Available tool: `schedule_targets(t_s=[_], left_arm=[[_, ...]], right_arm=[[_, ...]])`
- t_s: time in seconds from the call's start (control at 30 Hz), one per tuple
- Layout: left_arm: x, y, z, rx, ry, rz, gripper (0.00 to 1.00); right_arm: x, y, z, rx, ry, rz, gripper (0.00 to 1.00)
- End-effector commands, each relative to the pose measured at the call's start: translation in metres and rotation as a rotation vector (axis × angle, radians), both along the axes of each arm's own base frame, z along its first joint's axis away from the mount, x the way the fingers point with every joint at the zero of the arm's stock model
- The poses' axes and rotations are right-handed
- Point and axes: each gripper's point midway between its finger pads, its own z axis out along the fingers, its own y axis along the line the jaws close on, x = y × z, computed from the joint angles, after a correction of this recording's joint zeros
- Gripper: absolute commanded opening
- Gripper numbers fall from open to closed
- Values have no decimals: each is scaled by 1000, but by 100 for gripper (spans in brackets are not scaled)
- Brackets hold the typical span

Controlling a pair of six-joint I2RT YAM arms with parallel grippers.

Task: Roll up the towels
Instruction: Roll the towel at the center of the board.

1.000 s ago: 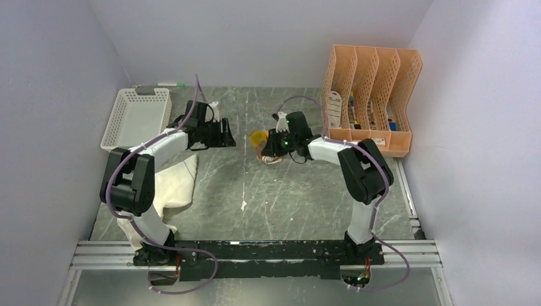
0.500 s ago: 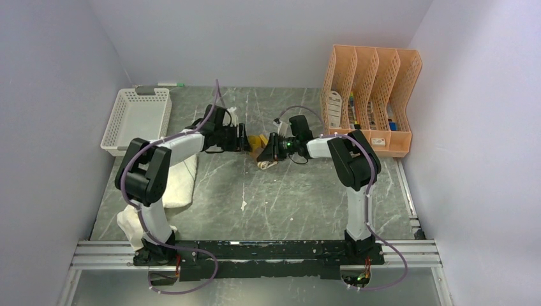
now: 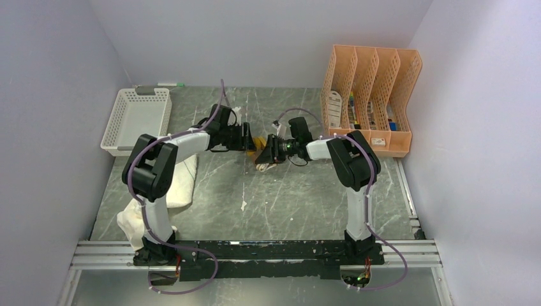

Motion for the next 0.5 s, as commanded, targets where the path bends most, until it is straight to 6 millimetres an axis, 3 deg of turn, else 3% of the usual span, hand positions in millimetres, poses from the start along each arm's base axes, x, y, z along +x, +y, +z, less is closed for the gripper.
schedule_targets(t_s=[0.0,0.1,0.23,0.47], left_arm=[[7,-10,-16,52,9,-4,66],[5,-9,-34,98,46,-4,65],[-1,-8,-56,129,102,-2,65],[-4,-1,-70,176,131,-6,65]], right_arm=[[-27,-10,-35,-179,70,28,51],[-10,-24,-34,-351,-45,12,63],[-2,-25,-21,-586,-252,67,76],[0,-37,1,-891,-534,99,92]])
